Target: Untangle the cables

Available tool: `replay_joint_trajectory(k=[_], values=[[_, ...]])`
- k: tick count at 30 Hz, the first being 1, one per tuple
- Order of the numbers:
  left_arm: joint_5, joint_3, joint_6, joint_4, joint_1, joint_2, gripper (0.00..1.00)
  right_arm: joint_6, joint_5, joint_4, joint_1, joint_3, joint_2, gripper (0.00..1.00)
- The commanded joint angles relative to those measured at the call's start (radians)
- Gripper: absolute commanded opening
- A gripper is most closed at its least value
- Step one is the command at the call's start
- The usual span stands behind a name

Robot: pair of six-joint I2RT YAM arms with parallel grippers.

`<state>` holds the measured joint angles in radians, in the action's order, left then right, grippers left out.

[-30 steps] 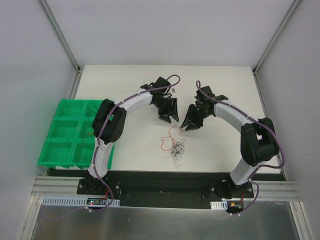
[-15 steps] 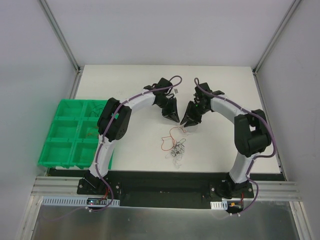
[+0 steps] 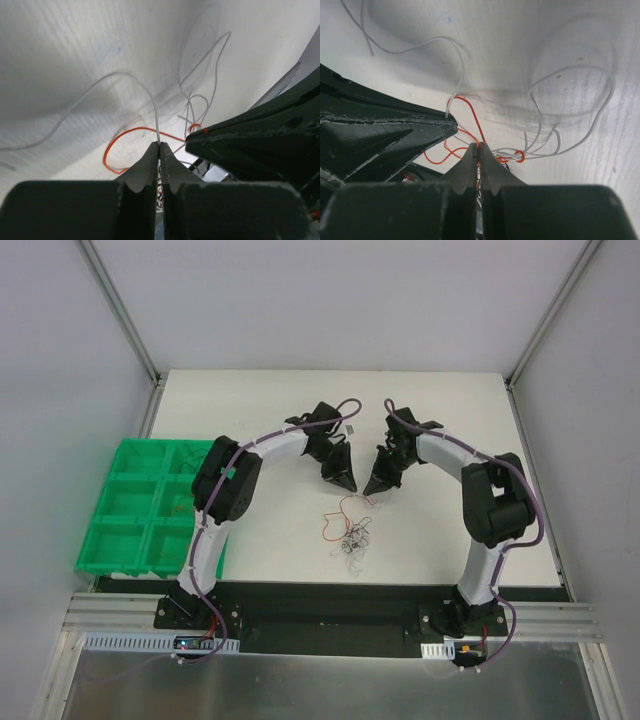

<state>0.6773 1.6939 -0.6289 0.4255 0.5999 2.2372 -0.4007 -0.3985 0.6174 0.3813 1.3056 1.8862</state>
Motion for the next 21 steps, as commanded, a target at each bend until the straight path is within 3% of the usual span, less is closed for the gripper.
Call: replay_joint_trajectory(k=[1,5,10,13,17,21], values=[[0.002,-0.086,0.015,-0.002,-0.043,-0.151,0.00,-0.006,0.001,0.056,-0.041,0.015,-0.096,0.00],[-0.070,-0.262,0.063,-0.002,-0.130,-0.315,0.00,-0.004,-0.029,0.061,-0.160,-0.064,-0.269,0.00],[-0.145,-0.442,0.119,0.013,-0.218,-0.533,0.00,0.106,-0.056,0.137,-0.309,-0.095,-0.360,0.00],[-0.185,-0.467,0.143,0.045,-0.224,-0.620,0.00,0.181,-0.002,0.197,-0.341,-0.086,-0.355,0.01],[-0.173,-0.436,0.175,0.065,-0.223,-0.668,0.00,0.192,-0.056,0.188,-0.351,-0.085,-0.363,0.01],[-0.247,-0.398,0.230,0.131,-0.223,-0.709,0.00,0.177,0.134,0.220,-0.425,-0.080,-0.413,0.01]])
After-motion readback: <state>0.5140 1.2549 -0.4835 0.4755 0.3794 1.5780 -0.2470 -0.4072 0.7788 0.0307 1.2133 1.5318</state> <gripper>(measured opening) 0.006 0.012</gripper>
